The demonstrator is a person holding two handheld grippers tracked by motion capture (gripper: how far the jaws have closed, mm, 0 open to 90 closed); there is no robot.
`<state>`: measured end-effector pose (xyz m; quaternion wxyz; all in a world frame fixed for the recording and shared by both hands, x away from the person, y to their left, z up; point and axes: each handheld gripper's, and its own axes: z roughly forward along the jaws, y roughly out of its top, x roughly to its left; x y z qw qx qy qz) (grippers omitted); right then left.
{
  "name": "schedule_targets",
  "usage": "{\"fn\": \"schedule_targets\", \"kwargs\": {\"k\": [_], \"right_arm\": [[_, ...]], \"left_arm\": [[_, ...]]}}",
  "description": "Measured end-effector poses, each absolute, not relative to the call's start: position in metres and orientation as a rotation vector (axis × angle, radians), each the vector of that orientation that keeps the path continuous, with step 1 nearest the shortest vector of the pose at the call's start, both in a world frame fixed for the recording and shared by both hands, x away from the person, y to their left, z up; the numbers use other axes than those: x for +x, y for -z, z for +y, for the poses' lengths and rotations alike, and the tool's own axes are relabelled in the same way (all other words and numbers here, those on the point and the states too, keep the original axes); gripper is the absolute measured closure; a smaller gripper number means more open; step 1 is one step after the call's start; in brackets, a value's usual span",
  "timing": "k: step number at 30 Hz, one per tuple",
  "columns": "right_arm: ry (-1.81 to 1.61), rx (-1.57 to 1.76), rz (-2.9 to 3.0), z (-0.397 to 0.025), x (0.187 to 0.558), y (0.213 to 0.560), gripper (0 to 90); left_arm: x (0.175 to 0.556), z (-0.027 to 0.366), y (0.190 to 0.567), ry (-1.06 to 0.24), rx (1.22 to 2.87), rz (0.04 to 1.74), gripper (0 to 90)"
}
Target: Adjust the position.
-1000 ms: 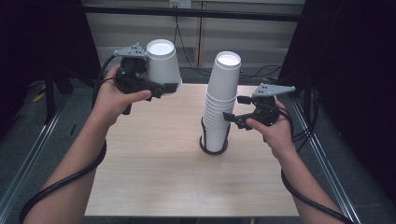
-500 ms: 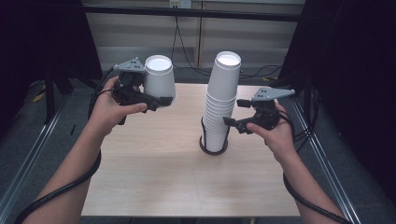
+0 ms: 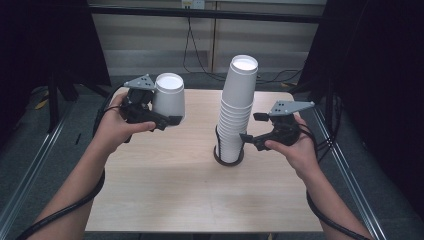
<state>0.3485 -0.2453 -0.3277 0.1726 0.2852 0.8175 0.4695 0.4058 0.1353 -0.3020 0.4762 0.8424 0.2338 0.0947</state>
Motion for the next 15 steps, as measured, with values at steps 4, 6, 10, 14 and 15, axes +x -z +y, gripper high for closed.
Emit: {"fn": "schedule_targets", "kwargs": {"k": [4, 6, 10, 14, 15], "right_arm": [[-1.313, 0.798, 2.344, -0.245, 0.347, 0.331, 12.8], [-1.301, 0.795, 2.355, -0.245, 0.346, 0.333, 12.8], [-1.282, 0.785, 2.377, -0.245, 0.345, 0.337, 12.9], [-1.267, 0.778, 2.391, -0.245, 0.344, 0.34, 13.0], [-1.267, 0.778, 2.391, -0.245, 0.344, 0.34, 13.0]], "left_arm": [[0.402, 0.135, 0.309, -0.226, 2.087, 0.57, 11.7], [0.402, 0.135, 0.312, -0.218, 2.102, 0.572, 11.7], [0.4, 0.135, 0.318, -0.213, 2.137, 0.568, 11.9], [0.398, 0.135, 0.325, -0.202, 2.174, 0.555, 12.0], [0.398, 0.135, 0.325, -0.202, 2.174, 0.555, 12.1]]}}
